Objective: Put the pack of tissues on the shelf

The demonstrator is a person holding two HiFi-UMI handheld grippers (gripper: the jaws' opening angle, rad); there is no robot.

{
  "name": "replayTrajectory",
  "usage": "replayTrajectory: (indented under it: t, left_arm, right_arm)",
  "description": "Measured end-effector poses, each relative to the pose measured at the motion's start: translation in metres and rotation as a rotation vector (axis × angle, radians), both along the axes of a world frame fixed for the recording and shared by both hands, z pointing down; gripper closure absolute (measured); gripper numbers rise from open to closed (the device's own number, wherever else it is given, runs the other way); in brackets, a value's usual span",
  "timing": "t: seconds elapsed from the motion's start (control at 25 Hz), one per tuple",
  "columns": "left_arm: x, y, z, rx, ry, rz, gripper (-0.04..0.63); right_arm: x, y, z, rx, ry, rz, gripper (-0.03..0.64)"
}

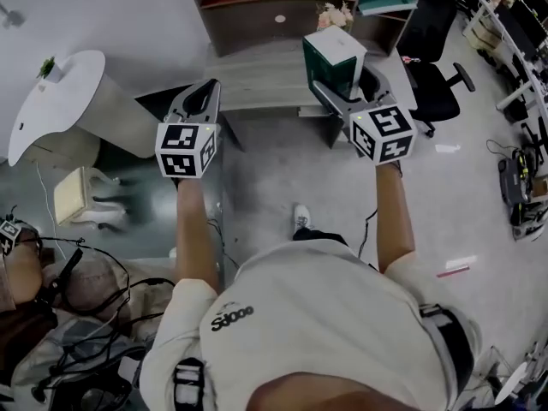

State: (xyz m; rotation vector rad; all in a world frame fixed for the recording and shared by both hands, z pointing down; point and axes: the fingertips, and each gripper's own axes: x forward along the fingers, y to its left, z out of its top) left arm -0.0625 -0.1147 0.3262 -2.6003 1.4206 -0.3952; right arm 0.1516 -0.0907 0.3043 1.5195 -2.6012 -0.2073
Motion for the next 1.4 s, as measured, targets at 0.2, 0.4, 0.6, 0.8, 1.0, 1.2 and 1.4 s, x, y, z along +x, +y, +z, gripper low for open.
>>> replayTrajectory:
  t: [0.2,0.4,0.6,0.8,1.0,1.2,1.4]
  left_arm:
    - [0.026,-0.050,-0.005,-0.012,0.010,-0.027,0.575]
    - [0.050,-0.085,0.002,-0.026,0.001,-0.040,0.575]
    - [0.054,-0.102,0.020,-0.055,-0.002,-0.059,0.575]
    - [0.063,-0.134,0.025,-0.069,-0.005,-0.070,0.574]
    - [0.059,-0.157,0.030,-0.084,0.000,-0.082,0.574]
    - [0.051,-0.184,0.032,-0.077,0.012,-0.073,0.574]
    - [0.033,-0.228,0.033,-0.063,0.026,-0.052,0.574]
  right_arm:
    - [0.030,-0.055,-0.006,-0.007,-0.057,-0.025,0.250]
    - [0.054,-0.095,-0.004,-0.004,-0.081,-0.048,0.250]
    - [0.060,-0.118,0.008,-0.012,-0.096,-0.065,0.250]
    - [0.069,-0.151,0.017,-0.037,-0.097,-0.078,0.250]
    - [0.065,-0.176,0.023,-0.050,-0.095,-0.088,0.250]
    - [0.053,-0.199,0.027,-0.053,-0.065,-0.094,0.250]
    - [0.032,-0.238,0.028,-0.054,-0.042,-0.085,0.250]
